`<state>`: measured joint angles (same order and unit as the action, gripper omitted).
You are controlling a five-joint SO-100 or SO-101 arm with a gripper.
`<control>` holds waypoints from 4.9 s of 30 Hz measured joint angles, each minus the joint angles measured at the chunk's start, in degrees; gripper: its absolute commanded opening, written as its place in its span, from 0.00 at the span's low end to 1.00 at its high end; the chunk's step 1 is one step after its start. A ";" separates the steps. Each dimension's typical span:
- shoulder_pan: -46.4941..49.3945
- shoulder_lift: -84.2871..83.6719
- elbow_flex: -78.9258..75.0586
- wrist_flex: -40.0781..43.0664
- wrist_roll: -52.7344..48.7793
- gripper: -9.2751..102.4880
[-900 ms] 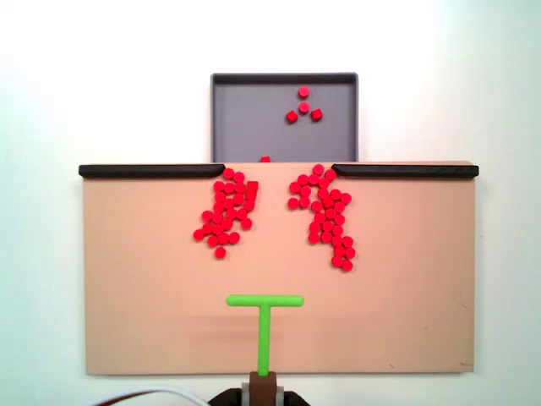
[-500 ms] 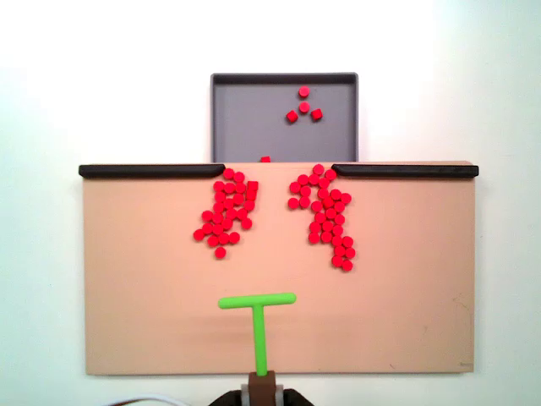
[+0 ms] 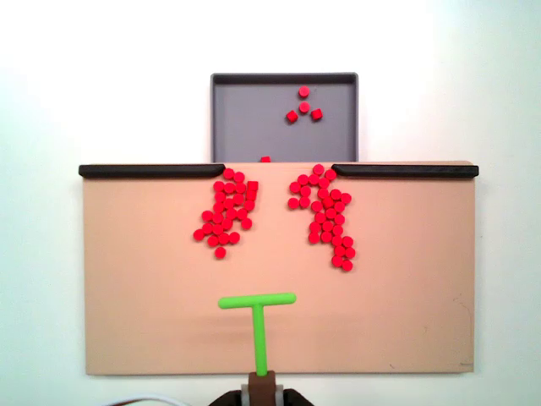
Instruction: Gather the right side granules
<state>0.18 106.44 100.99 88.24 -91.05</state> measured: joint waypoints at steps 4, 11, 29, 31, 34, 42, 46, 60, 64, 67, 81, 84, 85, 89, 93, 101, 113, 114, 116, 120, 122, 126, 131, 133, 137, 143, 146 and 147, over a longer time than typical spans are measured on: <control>0.00 0.00 0.00 0.00 0.00 0.08; 0.00 0.00 0.00 0.00 0.00 0.08; 0.53 0.00 0.00 0.00 0.00 0.08; 0.53 0.00 0.00 0.00 0.18 0.08; 0.53 0.00 0.00 0.09 1.23 0.08; 0.53 0.00 0.00 0.26 2.02 0.08; 0.53 0.00 0.00 0.26 2.02 0.08; 0.62 -0.88 0.00 0.18 3.60 0.08; 1.49 -0.88 0.00 0.18 3.60 0.08; 2.02 -0.88 0.00 0.18 3.25 0.08; 11.60 -4.22 0.00 0.18 -14.50 0.08; 15.29 -4.83 0.00 0.18 -22.41 0.08; 16.52 -5.27 0.00 0.18 -25.84 0.08; 20.57 -7.12 0.00 -0.26 -39.64 0.08; 23.73 -9.58 -0.88 -0.35 -48.16 0.08; 28.30 -14.15 -6.33 -0.44 -64.34 0.08; 31.20 -18.11 -10.63 -0.35 -91.41 0.08; 31.20 -18.63 -11.07 -0.26 -92.37 0.08; 31.29 -20.65 -12.66 -0.09 -92.99 0.08; 31.29 -25.58 -16.79 -0.44 -93.16 0.08; 31.29 -27.60 -18.46 -0.53 -93.16 0.08; 31.29 -29.09 -19.07 -3.08 -93.16 0.08; 31.29 -29.62 -19.07 -3.96 -93.16 0.08; 31.29 -29.62 -19.07 -4.04 -93.16 0.08; 30.32 -29.62 -19.07 -4.04 -93.16 0.08; 28.92 -29.62 -19.07 -4.04 -93.16 0.08; 28.92 -29.62 -19.07 -4.04 -93.16 0.08; 28.92 -29.62 -19.07 -4.04 -93.16 0.08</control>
<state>29.09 76.82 81.91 84.20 -184.22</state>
